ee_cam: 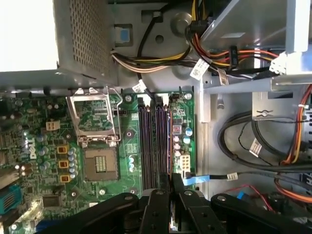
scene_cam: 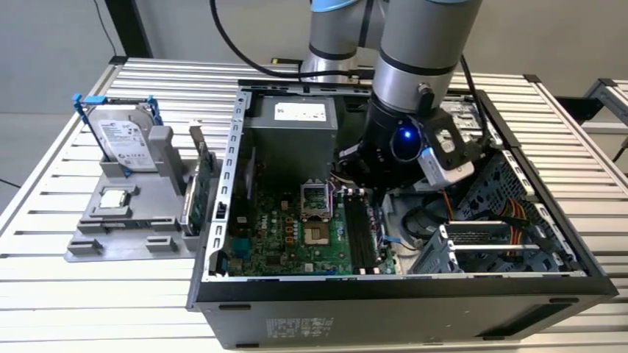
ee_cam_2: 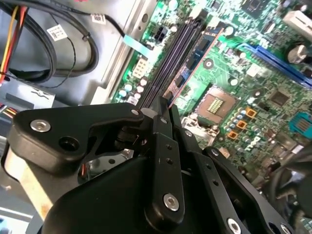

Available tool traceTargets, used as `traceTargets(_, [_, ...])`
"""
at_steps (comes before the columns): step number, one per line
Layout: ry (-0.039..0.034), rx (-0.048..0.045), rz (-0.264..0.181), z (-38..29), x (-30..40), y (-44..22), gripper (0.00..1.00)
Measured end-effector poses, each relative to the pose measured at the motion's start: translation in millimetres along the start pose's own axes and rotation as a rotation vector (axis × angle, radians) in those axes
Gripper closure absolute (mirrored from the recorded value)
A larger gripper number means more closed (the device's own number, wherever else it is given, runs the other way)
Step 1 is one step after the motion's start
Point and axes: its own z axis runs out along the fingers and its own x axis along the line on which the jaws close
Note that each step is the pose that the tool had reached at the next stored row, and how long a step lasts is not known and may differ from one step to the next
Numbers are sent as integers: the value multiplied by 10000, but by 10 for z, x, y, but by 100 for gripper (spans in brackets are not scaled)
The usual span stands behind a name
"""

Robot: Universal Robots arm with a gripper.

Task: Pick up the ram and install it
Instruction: 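Insert the ram into the slot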

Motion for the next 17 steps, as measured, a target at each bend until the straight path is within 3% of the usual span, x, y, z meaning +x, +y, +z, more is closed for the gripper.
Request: traceTargets(17, [-30,1,-77,265,-65,33,100])
